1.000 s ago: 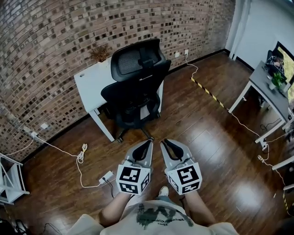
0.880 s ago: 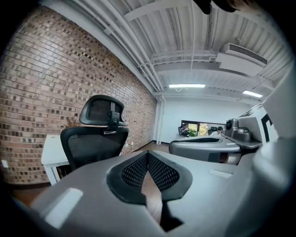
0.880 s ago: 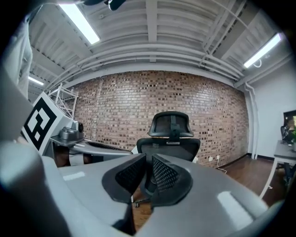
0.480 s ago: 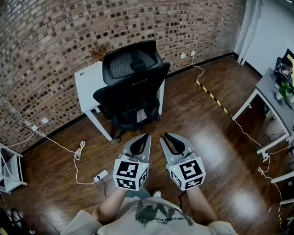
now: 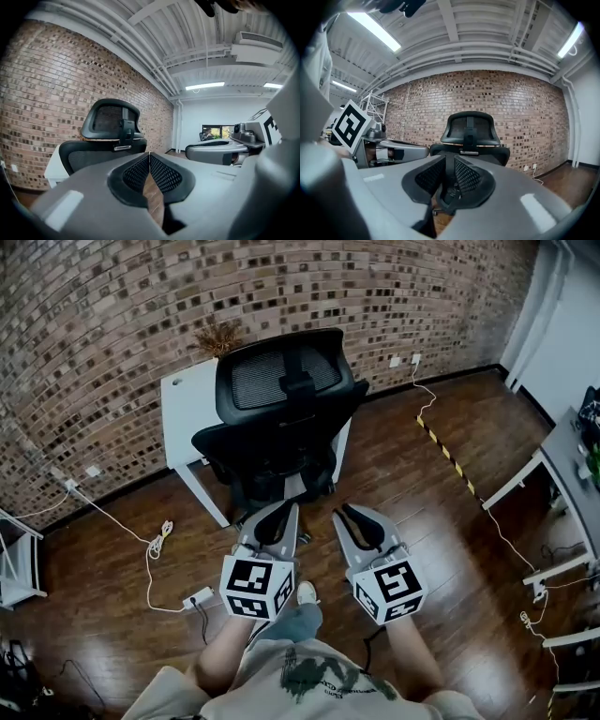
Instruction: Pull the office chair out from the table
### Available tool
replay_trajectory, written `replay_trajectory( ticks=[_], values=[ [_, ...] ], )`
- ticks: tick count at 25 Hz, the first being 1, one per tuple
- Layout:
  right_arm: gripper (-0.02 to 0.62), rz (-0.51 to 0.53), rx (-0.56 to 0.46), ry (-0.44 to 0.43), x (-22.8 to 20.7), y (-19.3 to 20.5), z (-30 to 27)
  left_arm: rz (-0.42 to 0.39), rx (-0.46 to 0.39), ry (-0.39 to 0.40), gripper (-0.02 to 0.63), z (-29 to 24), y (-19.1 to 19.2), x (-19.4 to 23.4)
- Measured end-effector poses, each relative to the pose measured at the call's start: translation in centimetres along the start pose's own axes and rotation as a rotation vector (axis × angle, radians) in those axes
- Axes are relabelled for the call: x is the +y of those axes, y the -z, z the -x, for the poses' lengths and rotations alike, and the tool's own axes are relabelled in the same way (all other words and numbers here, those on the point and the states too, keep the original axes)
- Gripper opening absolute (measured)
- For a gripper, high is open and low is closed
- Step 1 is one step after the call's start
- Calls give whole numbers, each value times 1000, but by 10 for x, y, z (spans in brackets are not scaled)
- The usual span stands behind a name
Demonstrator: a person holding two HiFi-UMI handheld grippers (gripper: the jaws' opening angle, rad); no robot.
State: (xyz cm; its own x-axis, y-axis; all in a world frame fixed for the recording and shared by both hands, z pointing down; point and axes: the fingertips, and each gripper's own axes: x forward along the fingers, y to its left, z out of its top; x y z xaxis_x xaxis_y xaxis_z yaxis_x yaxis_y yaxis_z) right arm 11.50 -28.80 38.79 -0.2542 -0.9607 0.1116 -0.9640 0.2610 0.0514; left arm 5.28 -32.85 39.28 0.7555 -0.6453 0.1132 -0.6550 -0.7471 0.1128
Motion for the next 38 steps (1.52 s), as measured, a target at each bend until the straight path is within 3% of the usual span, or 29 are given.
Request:
replay_trajectory(
  ticks=[13,24,31,38],
  values=[
    [55,49,-23,-85,-70,-34,-104,11,-47,-126,26,-85,-38,91],
    [109,44,-66,-149,-126,-60,-172,-53,-97,-288,81,-103,-80,202],
    [157,67,-77,-149,-154,-70,-198,-83,-72,-282,172,-107,-91,236],
    [183,74,-64,-159,-193,-72,-220,-40,-18,-190,229,-128,-86,243]
  ],
)
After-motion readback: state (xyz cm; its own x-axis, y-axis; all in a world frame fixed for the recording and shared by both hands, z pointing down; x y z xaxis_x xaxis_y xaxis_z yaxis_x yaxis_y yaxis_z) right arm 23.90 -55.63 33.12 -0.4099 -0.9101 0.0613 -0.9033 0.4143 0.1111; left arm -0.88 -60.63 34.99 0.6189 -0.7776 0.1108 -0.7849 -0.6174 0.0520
